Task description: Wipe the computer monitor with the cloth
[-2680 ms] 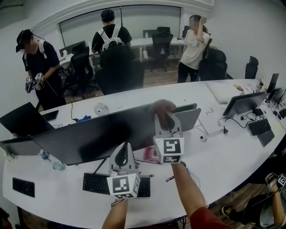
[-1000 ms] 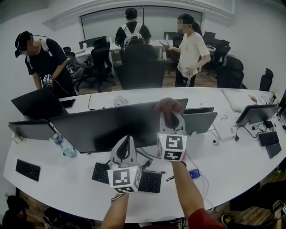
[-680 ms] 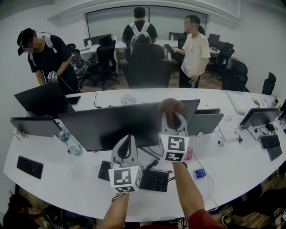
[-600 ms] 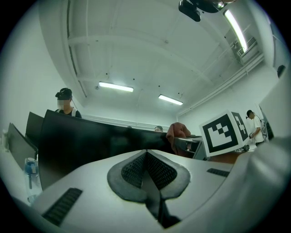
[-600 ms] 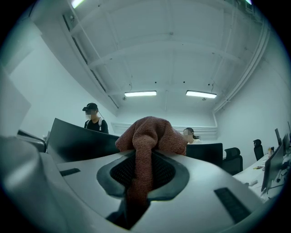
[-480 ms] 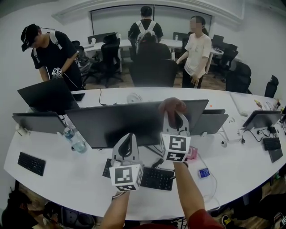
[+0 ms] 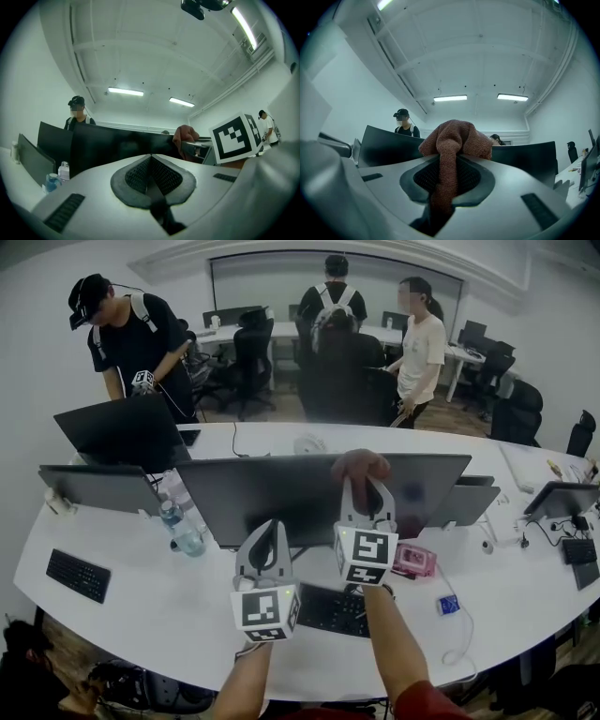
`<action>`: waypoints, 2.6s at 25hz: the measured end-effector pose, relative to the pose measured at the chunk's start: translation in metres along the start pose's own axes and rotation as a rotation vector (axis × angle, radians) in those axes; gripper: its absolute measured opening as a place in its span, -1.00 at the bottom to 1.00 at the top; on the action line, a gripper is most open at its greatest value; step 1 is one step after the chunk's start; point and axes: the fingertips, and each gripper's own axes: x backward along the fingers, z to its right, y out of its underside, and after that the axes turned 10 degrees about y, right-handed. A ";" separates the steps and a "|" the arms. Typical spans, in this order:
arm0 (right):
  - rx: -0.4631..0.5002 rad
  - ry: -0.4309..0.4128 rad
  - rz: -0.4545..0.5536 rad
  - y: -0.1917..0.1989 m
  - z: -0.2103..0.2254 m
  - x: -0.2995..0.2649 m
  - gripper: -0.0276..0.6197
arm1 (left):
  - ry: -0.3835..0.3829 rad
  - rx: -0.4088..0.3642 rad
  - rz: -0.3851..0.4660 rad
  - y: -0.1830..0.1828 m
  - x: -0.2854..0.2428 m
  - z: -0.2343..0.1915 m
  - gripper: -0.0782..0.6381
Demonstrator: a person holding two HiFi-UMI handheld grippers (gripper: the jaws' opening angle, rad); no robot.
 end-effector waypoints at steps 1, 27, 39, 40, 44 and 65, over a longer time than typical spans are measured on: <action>-0.004 -0.004 0.003 -0.001 -0.006 0.000 -0.68 | -0.007 0.000 0.000 0.000 0.003 -0.006 -0.72; -0.041 -0.193 0.058 -0.032 -0.223 0.005 -0.68 | -0.194 -0.030 0.004 0.000 0.110 -0.161 -0.72; -0.053 -0.297 0.078 -0.037 -0.304 0.008 -0.68 | -0.268 -0.033 -0.001 0.007 0.142 -0.207 -0.72; -0.052 -0.301 0.080 -0.038 -0.309 0.009 -0.68 | -0.271 -0.033 -0.002 0.008 0.144 -0.209 -0.72; -0.044 -0.306 0.091 -0.038 -0.318 0.011 -0.68 | -0.277 -0.032 -0.004 0.011 0.148 -0.215 -0.72; -0.029 -0.306 0.029 0.026 -0.329 0.025 -0.68 | -0.284 -0.023 -0.050 0.045 0.151 -0.227 -0.72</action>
